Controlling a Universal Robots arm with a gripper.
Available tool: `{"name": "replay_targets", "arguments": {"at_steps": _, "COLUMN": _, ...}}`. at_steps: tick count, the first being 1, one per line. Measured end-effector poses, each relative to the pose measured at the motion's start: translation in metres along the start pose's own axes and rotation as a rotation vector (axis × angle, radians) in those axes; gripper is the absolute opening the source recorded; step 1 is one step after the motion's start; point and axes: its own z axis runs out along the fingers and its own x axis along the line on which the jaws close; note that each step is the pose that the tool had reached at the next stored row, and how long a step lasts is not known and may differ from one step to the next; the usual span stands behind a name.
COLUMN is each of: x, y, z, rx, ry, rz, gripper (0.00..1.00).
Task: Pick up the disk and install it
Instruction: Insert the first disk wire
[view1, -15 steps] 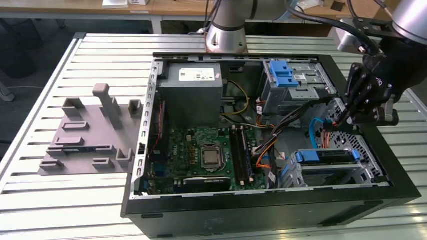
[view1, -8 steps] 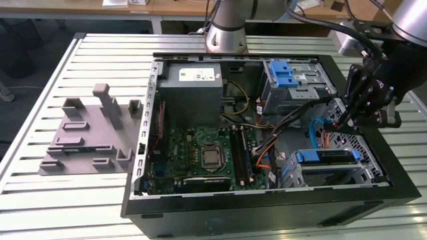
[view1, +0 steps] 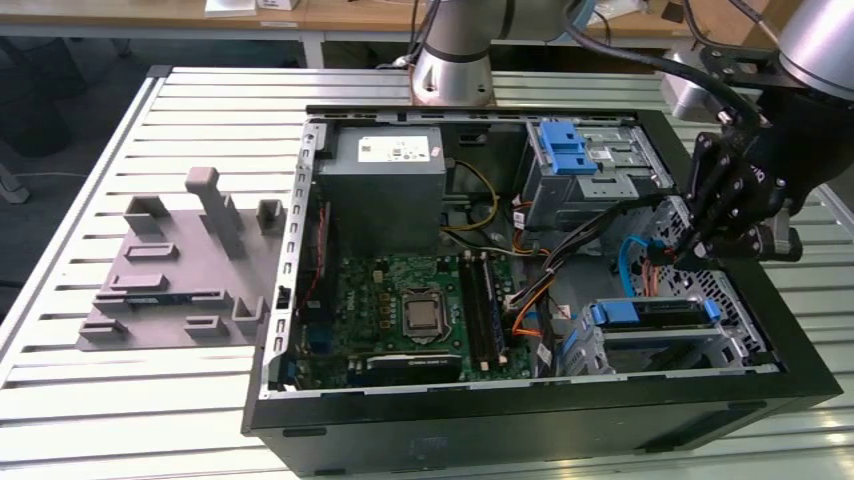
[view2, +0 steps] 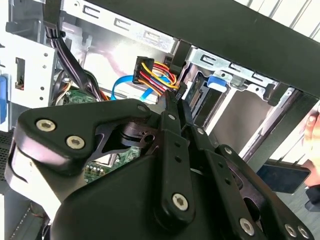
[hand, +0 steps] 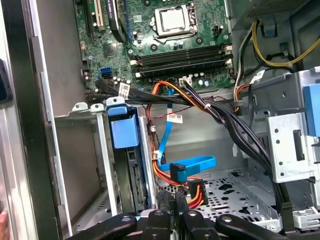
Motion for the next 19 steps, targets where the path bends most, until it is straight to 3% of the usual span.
{"name": "replay_targets", "arguments": {"at_steps": 5, "x": 0.0013, "y": 0.0004, "z": 0.0011, "rx": 0.0012, "ry": -0.0004, "rz": -0.045, "gripper": 0.16}}
{"name": "replay_targets", "arguments": {"at_steps": 9, "x": 0.0082, "y": 0.0008, "z": 0.0022, "rx": 0.0034, "ry": -0.0013, "rz": -0.056, "gripper": 0.16}}
{"name": "replay_targets", "arguments": {"at_steps": 19, "x": 0.0166, "y": 0.0053, "z": 0.0053, "rx": 0.0178, "ry": -0.0041, "rz": -0.084, "gripper": 0.16}}
